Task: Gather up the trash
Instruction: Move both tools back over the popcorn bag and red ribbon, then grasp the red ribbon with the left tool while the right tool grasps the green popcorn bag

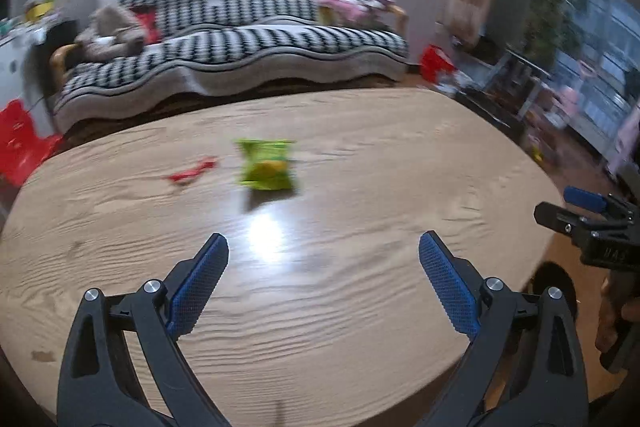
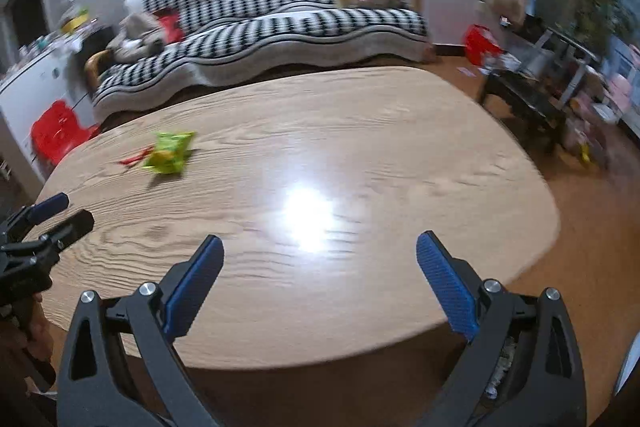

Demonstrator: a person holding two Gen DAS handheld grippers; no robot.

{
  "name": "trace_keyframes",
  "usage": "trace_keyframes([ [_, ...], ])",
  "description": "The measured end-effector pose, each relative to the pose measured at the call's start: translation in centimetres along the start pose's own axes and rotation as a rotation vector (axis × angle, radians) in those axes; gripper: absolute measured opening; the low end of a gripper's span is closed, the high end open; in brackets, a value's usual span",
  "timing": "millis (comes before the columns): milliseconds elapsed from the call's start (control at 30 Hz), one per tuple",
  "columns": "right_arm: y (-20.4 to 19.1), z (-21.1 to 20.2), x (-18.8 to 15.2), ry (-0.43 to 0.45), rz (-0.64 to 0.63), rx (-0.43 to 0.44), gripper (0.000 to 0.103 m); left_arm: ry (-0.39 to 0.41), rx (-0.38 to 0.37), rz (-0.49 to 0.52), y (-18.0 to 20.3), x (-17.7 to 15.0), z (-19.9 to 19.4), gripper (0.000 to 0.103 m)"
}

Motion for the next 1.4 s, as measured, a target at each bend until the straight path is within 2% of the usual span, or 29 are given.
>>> trace_keyframes([
  [233,-8.7,2.8,0.6,-0.026,-0.104,0.05,0.094,-0.002,0.085,-0.065,-8.6,-2.1,-1.6,0.094],
  [467,-13.3,5.0,0.9,-0.053,-0.129,0.096,0.094,-0.031,0.137,-0.135,-15.4,-3.9,-1.5,0.094],
  [667,-14.8,7.7,2.0,-0.08,-0.108,0.118,0.094,-0.065,0.147,-0.144,-17.4,-3.9,0.6,0.094],
  [800,-15.0,10.4,3.3,-0.116,-0.065,0.124,0.094,-0.106,0.159,-0.086,-17.3,-3.2,4.0,0.094],
  [967,-16.6,14.3,6.2,-0.178,-0.016,0.196,0.094,-0.145,0.182,0.003,-16.8,-0.5,8.8,0.094],
  [1067,-17.9,16.9,8.3,-0.21,-0.02,0.204,0.094,-0.165,0.198,-0.004,-17.7,1.0,11.5,0.094],
  [1167,-19.2,19.4,9.8,-0.242,-0.032,0.205,0.094,-0.199,0.164,-0.043,-18.8,2.3,14.6,0.094],
  [1300,-20.1,21.9,11.3,-0.281,-0.029,0.232,0.094,-0.234,0.144,-0.025,-19.2,3.4,17.3,0.094],
  [1400,-20.1,23.2,11.5,-0.296,-0.039,0.2,0.094,-0.236,0.117,-0.021,-19.1,4.6,18.7,0.094],
])
Point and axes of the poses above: each gripper's, at about its wrist camera, not at the fingertips, and z roughly the way its jaws point, y to its right, x to its top, the point moved 10 cm from there along z, roughly the way its jaws point, and after that the axes turned 9 degrees about -y, right-handed, at the moved point
